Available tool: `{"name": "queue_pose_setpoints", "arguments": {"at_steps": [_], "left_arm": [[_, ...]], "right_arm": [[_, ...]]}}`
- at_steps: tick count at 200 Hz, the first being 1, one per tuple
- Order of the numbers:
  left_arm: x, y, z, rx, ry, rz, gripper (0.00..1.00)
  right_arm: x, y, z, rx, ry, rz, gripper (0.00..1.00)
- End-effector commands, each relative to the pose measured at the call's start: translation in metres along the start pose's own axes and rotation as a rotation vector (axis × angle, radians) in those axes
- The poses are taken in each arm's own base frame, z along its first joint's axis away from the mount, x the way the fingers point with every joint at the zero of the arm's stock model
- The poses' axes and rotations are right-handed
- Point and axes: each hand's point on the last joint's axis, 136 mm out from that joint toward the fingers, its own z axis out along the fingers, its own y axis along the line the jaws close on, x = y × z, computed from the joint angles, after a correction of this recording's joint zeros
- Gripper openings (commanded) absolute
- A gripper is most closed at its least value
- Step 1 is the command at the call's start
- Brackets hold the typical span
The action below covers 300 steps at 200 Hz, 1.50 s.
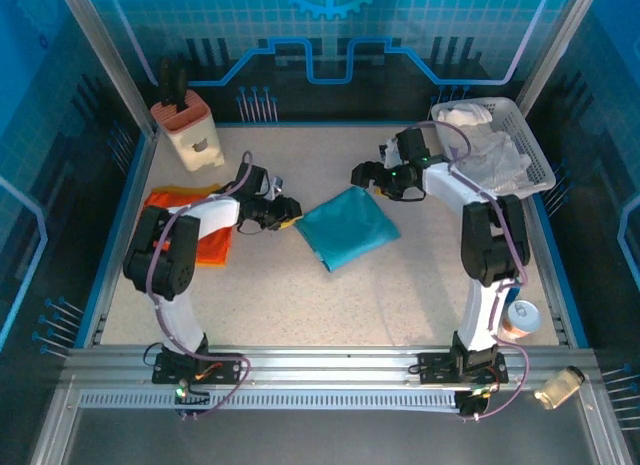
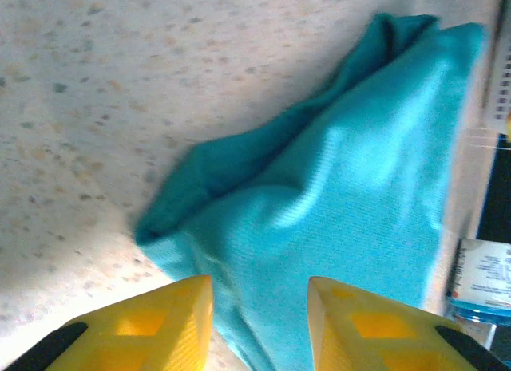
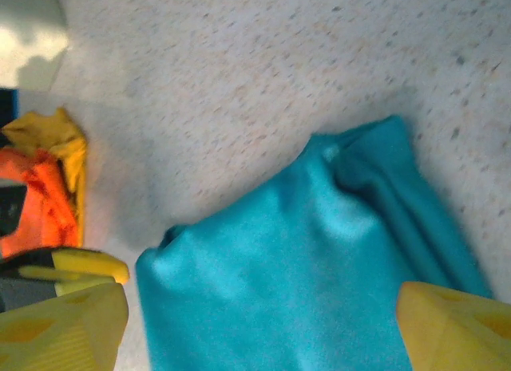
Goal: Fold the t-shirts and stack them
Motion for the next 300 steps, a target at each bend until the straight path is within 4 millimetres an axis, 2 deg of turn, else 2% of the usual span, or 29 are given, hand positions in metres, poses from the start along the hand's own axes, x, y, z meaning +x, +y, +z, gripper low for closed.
{"name": "queue_pose_setpoints", "arguments": {"at_steps": [1,31,69,83,105,135,183,218,221,227,275,300], "left_arm": [[0.013,-0.035,-0.018,0.021,0.005,-0.014,0.34],[0.044,-0.070,-0.010,0.071,0.061,-0.033,0.32],[0.097,-0.107,0.018,0.127,0.145,-0.023,0.30],[0.109,-0.114,0.030,0.134,0.160,-0.014,0.29],[0.119,-0.115,0.051,0.128,0.192,-0.018,0.27],[0.128,-0.095,0.073,0.067,0.214,-0.033,0.23],[0.143,-0.055,0.086,-0.013,0.231,-0.068,0.18],[0.154,-0.037,0.085,-0.046,0.255,-0.075,0.15],[0.155,-0.035,0.085,-0.049,0.258,-0.076,0.15],[0.157,-0.033,0.084,-0.055,0.262,-0.075,0.14],[0.172,-0.008,0.078,-0.114,0.294,-0.056,0.10],[0.174,0.004,0.070,-0.132,0.322,-0.050,0.08]], "right_arm": [[0.017,0.025,-0.019,-0.115,0.003,0.034,0.89],[0.042,0.033,-0.027,-0.212,0.019,0.132,0.90],[0.060,0.027,-0.029,-0.251,0.009,0.212,0.92],[0.063,0.022,-0.025,-0.245,0.006,0.233,0.93],[0.067,0.016,-0.015,-0.270,0.010,0.271,0.93],[0.072,0.006,-0.005,-0.260,0.015,0.281,0.94],[0.086,-0.014,0.013,-0.241,0.043,0.304,0.94],[0.090,-0.030,0.018,-0.187,0.043,0.291,0.94],[0.098,-0.036,0.020,-0.176,0.059,0.304,0.94],[0.101,-0.039,0.021,-0.171,0.063,0.310,0.94],[0.105,-0.047,0.019,-0.147,0.070,0.289,0.94],[0.101,-0.045,0.010,-0.138,0.058,0.282,0.94]]}}
